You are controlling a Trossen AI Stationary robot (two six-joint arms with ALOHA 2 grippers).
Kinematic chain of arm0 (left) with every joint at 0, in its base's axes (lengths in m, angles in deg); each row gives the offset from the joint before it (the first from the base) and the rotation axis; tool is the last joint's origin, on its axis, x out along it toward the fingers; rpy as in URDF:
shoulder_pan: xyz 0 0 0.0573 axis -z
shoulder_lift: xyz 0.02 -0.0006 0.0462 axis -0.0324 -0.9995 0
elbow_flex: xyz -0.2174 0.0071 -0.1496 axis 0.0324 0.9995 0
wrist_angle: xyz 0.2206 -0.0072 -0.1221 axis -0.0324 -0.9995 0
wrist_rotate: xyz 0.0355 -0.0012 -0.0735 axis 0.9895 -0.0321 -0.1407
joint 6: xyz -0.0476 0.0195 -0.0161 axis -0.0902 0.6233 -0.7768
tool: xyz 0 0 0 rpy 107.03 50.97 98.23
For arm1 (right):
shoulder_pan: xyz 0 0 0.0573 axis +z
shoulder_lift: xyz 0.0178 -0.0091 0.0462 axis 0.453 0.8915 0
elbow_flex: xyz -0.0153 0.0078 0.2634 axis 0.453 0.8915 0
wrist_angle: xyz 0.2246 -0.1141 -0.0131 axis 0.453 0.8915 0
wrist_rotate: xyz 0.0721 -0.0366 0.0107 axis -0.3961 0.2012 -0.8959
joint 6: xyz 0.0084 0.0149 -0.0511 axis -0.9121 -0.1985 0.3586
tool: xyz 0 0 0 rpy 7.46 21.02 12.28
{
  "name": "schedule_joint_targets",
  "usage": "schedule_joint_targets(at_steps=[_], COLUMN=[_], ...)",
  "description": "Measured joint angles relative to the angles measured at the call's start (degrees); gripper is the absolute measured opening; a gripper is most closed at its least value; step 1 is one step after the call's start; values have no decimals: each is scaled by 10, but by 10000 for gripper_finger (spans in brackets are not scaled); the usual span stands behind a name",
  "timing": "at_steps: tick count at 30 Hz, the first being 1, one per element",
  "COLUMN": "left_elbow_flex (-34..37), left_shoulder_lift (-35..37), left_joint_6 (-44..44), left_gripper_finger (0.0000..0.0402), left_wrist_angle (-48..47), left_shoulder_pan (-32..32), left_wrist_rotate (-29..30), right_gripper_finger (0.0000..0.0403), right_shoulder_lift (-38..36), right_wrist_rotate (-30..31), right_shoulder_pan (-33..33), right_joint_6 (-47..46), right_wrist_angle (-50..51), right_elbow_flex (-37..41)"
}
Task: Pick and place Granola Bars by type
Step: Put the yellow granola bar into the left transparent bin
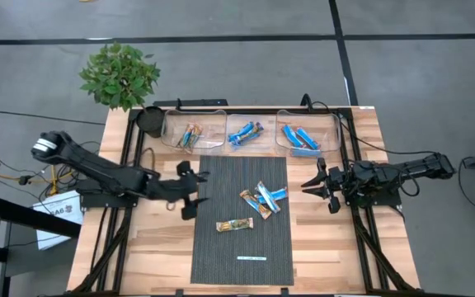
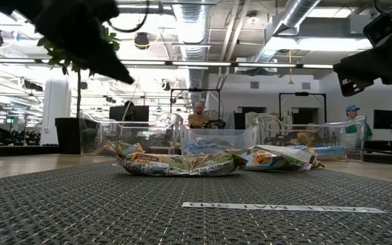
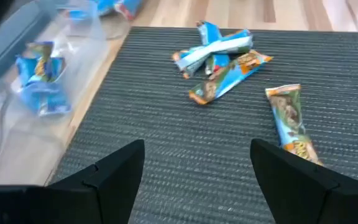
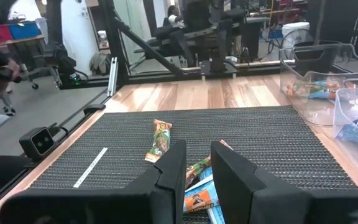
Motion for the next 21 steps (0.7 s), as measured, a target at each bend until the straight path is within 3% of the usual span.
schedule_joint_targets(at_steps=[10, 16, 21], left_elbow_flex=[-219, -308, -352], left_shoulder_lift=[-208, -296, -351], left_joint_6=[69, 42, 3], left_gripper_finger=[286, 286, 286], left_wrist_angle=[-147, -182, -212], left_shoulder_pan=[36, 62, 68], left_wrist_rotate=[-31, -115, -121], right_gripper_finger=[67, 67, 67], right_shoulder_lift=[0, 0, 0], right_wrist_rotate=[0, 0, 0], right_shoulder_pan=[0, 0, 0], right_joint_6=[0, 0, 0], right_wrist_angle=[0, 0, 0], right_elbow_flex=[0, 0, 0])
